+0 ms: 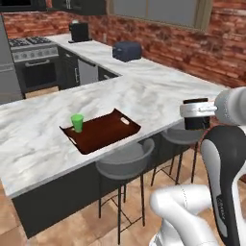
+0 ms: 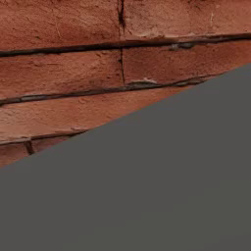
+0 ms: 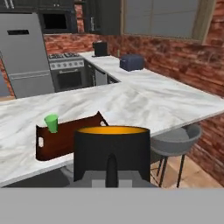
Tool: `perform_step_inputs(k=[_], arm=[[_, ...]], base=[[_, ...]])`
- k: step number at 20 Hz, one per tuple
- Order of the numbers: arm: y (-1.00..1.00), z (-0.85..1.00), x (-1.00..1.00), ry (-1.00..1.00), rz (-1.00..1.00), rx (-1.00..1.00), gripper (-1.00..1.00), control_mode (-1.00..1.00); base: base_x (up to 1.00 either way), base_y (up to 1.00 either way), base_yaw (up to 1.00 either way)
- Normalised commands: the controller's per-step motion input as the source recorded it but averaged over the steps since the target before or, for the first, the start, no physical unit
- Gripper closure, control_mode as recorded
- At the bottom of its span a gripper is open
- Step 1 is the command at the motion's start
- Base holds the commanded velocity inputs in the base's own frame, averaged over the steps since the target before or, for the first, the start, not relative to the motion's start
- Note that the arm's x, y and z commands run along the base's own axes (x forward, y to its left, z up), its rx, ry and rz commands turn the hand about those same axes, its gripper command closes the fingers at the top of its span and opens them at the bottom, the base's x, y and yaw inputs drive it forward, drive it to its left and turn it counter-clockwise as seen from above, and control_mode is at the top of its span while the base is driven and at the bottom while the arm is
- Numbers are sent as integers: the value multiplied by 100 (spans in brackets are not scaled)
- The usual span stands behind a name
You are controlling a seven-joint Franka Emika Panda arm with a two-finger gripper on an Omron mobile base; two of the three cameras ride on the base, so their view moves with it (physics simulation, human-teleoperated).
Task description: There is a tray on the dining counter. Grab the cup, mug, and pitcher and place them on the tray. The pitcher may be placed next to the tray if it cannot fit the tray.
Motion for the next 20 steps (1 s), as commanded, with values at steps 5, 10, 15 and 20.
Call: perform_step_inputs(k=[5, 10, 15, 20], arm=[[0, 0, 0, 0, 0, 0, 100, 100], [0, 0, 0, 0, 0, 0, 100, 100], [0, 0, 0, 0, 0, 0, 100, 100], [0, 0, 0, 0, 0, 0, 100, 100]], base=[[33, -56, 70], [36, -70, 47], [60, -46, 19], [59, -3, 5]])
